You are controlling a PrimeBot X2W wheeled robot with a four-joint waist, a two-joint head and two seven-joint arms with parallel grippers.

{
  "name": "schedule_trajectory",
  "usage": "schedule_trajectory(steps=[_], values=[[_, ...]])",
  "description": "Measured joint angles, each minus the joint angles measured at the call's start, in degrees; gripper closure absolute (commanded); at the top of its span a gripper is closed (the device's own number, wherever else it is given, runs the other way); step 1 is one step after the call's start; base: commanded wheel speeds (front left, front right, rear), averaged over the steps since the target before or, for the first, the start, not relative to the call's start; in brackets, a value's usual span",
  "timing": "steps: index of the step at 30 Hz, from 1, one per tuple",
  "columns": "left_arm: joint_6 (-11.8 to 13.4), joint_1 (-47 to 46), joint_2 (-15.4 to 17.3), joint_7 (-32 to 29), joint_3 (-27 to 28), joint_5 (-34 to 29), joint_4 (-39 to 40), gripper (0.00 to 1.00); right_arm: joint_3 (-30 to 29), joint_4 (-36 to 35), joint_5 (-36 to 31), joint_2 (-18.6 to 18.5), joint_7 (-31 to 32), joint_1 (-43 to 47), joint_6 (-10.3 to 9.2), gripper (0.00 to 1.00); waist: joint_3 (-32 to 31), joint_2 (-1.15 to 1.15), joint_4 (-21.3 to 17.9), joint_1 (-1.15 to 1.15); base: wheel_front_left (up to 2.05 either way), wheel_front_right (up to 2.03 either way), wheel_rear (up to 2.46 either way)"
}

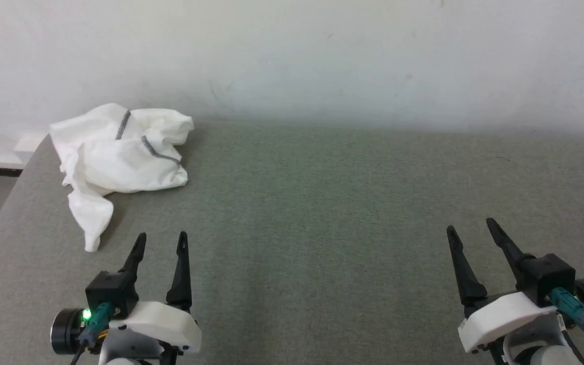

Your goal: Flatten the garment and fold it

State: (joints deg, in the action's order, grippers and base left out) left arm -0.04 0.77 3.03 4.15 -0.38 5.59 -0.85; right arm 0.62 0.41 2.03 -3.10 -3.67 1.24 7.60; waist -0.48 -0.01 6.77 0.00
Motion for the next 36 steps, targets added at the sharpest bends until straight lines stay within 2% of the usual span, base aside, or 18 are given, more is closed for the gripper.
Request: schedule_trajectory(steps=[36], values=[[-0.4, 0.0, 0.0, 4.5, 1.5, 6.1, -1.7, 0.00, 2.7, -1.2, -1.0, 0.0, -2.4, 0.0, 0.01, 0.00, 1.4, 0.00, 15.8, 0.00, -0.02, -0.02, -0.02]])
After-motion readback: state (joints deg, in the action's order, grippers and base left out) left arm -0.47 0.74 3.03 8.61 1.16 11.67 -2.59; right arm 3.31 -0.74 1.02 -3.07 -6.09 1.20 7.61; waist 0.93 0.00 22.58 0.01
